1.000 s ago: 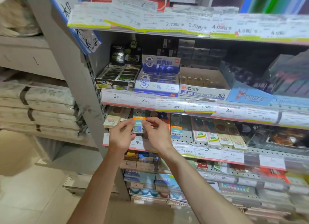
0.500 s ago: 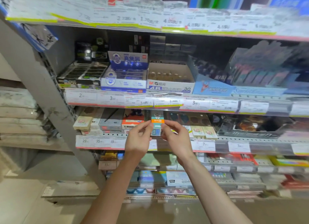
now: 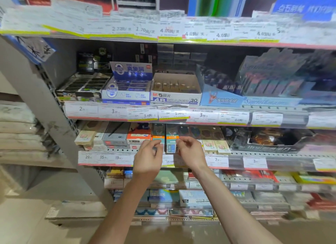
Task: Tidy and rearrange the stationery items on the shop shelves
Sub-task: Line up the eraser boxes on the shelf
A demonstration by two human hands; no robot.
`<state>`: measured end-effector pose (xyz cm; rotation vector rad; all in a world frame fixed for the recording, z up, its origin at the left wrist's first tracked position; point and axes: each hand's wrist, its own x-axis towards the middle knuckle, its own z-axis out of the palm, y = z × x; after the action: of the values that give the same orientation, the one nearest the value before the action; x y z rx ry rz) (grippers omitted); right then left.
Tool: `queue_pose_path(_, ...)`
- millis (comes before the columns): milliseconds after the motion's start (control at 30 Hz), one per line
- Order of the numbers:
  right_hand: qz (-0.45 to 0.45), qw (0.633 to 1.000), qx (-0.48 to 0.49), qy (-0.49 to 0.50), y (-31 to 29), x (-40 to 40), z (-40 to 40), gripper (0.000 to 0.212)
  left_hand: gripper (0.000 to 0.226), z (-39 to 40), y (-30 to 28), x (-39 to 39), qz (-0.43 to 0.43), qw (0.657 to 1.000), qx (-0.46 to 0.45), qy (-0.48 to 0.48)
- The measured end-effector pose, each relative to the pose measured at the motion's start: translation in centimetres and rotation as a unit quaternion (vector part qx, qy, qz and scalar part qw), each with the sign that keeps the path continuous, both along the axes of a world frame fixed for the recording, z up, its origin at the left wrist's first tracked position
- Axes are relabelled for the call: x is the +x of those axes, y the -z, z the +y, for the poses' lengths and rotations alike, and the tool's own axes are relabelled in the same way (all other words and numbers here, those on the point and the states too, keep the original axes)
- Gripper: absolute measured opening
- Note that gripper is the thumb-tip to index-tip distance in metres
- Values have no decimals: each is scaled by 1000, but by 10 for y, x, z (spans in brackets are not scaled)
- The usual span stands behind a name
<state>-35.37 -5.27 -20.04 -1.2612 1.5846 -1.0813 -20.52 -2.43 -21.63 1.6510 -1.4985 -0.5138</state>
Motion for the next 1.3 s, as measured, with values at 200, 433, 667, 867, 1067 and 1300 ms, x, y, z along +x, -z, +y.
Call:
queue_pose_path(200,254,964,-68,-36,0,7,-4,33,28,-11,4,24,-273,950,-146,50)
queue_pose_path(433,394,900,-153,-109,15,-7,-5,46,38,-27,10,33,-397,904,-133,92)
queue_pose_path(667,372,906,-166,-117,18,0,-9,41,42,-24,16,35,-383,908,-141,95)
queue_pose_path(867,348,912,-179,-125,26,1,-3,45,43,-21,20,29,-363,921,-116,82)
queue_pose_path(1067,301,925,-156,-172,21,-11,-3,56,39,-14,22,22,-263,954,-135,39)
queue_pose_path(1300,185,957,-183,-128,24,-25,20,45,38,30,-7,21,-122,991,-42,-32)
